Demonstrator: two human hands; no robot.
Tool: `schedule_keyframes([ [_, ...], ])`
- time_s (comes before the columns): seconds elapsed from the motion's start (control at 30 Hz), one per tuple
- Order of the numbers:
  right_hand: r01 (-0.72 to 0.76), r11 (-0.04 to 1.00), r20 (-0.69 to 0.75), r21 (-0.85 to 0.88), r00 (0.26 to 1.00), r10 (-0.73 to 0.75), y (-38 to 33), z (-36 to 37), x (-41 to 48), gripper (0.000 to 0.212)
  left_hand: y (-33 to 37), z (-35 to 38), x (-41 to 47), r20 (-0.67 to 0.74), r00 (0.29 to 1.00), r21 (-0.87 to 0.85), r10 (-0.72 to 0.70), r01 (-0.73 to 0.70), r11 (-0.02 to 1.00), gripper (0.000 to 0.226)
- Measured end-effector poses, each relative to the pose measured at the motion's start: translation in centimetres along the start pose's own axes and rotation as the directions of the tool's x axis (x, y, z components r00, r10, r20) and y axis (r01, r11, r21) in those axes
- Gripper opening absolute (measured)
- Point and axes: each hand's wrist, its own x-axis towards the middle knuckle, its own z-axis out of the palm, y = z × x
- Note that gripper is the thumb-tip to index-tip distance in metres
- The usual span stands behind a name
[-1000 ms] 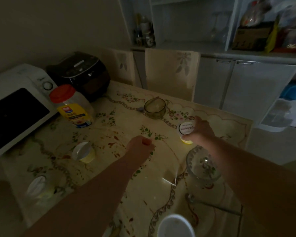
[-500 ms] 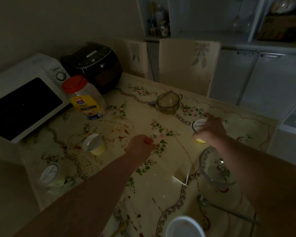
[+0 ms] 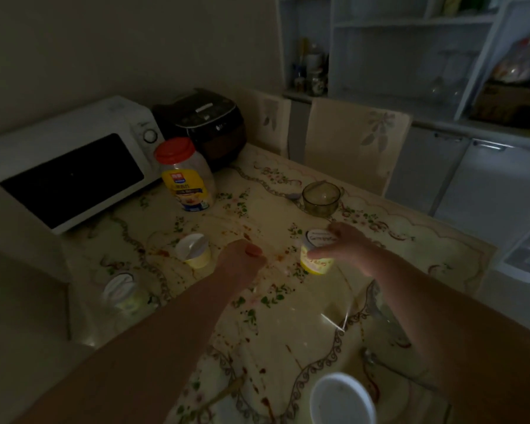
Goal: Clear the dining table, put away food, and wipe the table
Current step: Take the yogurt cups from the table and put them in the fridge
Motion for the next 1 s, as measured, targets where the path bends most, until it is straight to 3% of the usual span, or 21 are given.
schedule_keyframes([
  [0.17, 0.074, 0.997, 0.121, 0.029, 0.99, -0.077, -2.5, 4.4, -2.1, 0.12, -2.7, -4.2, -2.2, -0.141, 0.99, 0.005, -0.006, 0.007, 1.0, 0.002],
  [0.27, 0.077, 0.997, 0.165, 0.026, 0.983, -0.08, -4.7, 7.1, -3.9, 0.098, -5.2, -7.2, -3.7, -0.246, 0.969, 0.069, -0.007, 0.025, 0.997, 0.013],
  [0.47, 0.069, 0.995, 0.194, 0.073, 0.978, -0.082, -8.5, 13.5, -5.5, 0.076, -12.8, -14.5, -5.3, -0.394, 0.912, 0.02, -0.118, 0.137, 0.99, 0.026],
  [0.53, 0.061, 0.996, 0.175, 0.069, 0.982, -0.072, -9.7, 15.3, -5.7, 0.08, -15.0, -16.4, -5.4, -0.425, 0.893, -0.01, -0.146, 0.157, 0.988, 0.025],
  [0.7, 0.088, 0.996, 0.151, 0.033, 0.984, -0.092, -12.3, 20.5, -6.7, 0.08, -21.2, -21.0, -4.4, -0.425, 0.863, -0.156, -0.274, 0.228, 0.961, 0.027],
  [0.83, 0.112, 0.993, 0.117, 0.044, 0.986, -0.116, -12.9, 23.9, -7.1, 0.079, -24.8, -22.8, -2.6, -0.36, 0.88, -0.169, -0.309, 0.264, 0.95, 0.031],
  [1.0, 0.129, 0.992, 0.044, 0.003, 0.991, -0.129, -13.8, 27.1, -6.8, 0.093, -26.2, -23.8, -0.2, -0.298, 0.915, -0.17, -0.272, 0.229, 0.958, 0.059],
])
